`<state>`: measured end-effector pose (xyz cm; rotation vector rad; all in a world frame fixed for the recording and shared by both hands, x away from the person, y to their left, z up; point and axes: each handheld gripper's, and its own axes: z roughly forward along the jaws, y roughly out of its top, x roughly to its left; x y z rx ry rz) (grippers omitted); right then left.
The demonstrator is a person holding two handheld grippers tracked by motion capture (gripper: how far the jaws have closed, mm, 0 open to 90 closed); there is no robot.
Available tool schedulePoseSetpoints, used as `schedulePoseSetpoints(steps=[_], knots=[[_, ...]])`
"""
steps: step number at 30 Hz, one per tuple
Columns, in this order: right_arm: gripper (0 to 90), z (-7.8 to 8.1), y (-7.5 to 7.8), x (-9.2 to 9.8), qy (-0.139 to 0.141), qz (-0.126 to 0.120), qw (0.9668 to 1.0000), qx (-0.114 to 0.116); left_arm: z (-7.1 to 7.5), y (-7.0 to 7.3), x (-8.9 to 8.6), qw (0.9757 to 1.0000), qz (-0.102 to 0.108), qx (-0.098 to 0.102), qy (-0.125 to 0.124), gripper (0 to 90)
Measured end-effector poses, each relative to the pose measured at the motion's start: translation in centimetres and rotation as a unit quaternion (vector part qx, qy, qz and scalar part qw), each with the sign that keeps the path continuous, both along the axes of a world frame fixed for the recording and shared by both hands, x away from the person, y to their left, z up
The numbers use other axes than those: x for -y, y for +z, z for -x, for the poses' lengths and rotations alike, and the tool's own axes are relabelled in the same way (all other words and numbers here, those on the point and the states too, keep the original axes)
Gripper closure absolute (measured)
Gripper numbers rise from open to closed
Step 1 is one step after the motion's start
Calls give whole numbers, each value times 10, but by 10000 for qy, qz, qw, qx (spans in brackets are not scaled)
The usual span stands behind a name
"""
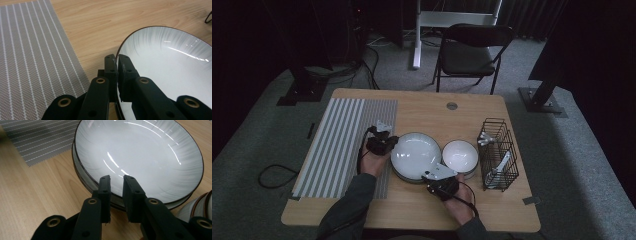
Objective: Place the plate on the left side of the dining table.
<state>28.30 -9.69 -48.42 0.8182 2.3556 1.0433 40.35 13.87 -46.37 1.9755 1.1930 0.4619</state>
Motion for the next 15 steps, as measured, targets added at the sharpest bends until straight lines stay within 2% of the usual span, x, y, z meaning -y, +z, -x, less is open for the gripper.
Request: schedulePoseSetpoints(steps=[5, 10, 15], knots=[[768, -5, -1, -6, -126, 19, 9999, 24, 1, 3, -8, 9999, 40, 58, 113, 877], [775, -8, -2, -9, -160, 29, 9999, 53, 0, 3, -10, 9999, 44, 76, 125, 868], [785, -8, -2, -9, -131, 49, 9999, 76, -3, -3, -7, 9998, 179, -77, 51, 738]])
